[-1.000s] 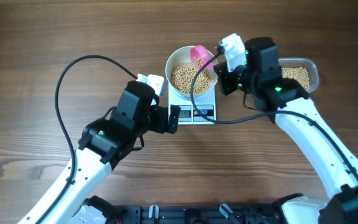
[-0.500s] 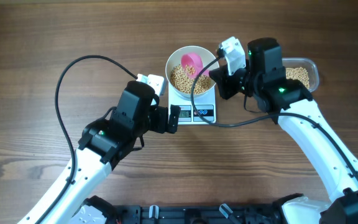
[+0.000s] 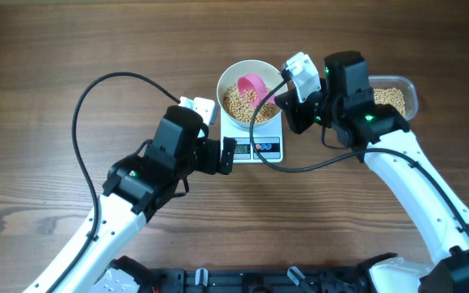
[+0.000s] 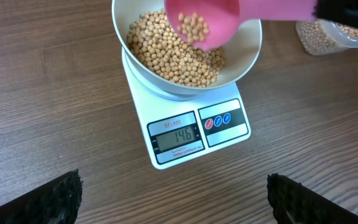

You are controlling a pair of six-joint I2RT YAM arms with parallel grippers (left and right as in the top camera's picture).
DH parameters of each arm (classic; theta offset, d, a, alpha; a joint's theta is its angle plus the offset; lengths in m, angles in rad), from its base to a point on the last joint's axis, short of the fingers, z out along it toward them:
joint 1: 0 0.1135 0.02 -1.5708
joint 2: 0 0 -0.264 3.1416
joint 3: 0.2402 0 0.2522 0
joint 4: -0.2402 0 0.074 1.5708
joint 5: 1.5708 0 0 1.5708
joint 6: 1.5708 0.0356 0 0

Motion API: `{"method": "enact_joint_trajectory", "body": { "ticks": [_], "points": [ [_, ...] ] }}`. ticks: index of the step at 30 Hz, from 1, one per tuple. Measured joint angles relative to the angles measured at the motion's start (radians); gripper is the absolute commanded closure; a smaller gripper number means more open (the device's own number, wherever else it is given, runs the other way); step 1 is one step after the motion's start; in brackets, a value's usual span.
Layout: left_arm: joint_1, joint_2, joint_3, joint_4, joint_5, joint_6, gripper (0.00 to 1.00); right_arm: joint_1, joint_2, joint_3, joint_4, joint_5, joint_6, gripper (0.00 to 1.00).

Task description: Scoop item into bowl and weigh 150g on scale

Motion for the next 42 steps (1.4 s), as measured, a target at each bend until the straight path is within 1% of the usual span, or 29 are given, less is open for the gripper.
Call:
{"method": "enact_joint_trajectory", "body": {
  "ticks": [6, 12, 18, 19, 23, 25, 33, 35, 38, 42],
  "points": [
    [0.0, 0.0, 0.0, 0.0, 0.0, 0.0, 0.0, 0.0, 0.0, 0.0, -0.002, 0.019, -0.017, 0.96],
    [0.0, 0.0, 0.0, 0.0, 0.0, 0.0, 0.0, 0.0, 0.0, 0.0, 0.016, 0.023, 0.109, 0.96],
    [0.0, 0.0, 0.0, 0.0, 0.0, 0.0, 0.0, 0.0, 0.0, 0.0, 0.016, 0.023, 0.182, 0.96],
    [0.0, 0.0, 0.0, 0.0, 0.0, 0.0, 0.0, 0.0, 0.0, 0.0, 0.015, 0.023, 0.172, 0.96],
    [0.0, 0.0, 0.0, 0.0, 0.0, 0.0, 0.0, 0.0, 0.0, 0.0, -0.015, 0.024, -0.014, 0.96],
    [0.0, 0.0, 0.0, 0.0, 0.0, 0.0, 0.0, 0.0, 0.0, 0.0, -0.014, 0.028, -0.085, 0.96],
    [0.0, 0.0, 0.0, 0.0, 0.0, 0.0, 0.0, 0.0, 0.0, 0.0, -0.014, 0.041, -0.201, 0.96],
    [0.0, 0.0, 0.0, 0.0, 0.0, 0.0, 0.0, 0.0, 0.0, 0.0, 0.014, 0.047, -0.175, 0.96],
    [0.0, 0.0, 0.0, 0.0, 0.0, 0.0, 0.0, 0.0, 0.0, 0.0, 0.064, 0.048, -0.088, 0.96],
    [0.0, 0.0, 0.0, 0.0, 0.0, 0.0, 0.0, 0.0, 0.0, 0.0, 0.073, 0.028, -0.018, 0.96]
  ]
}}
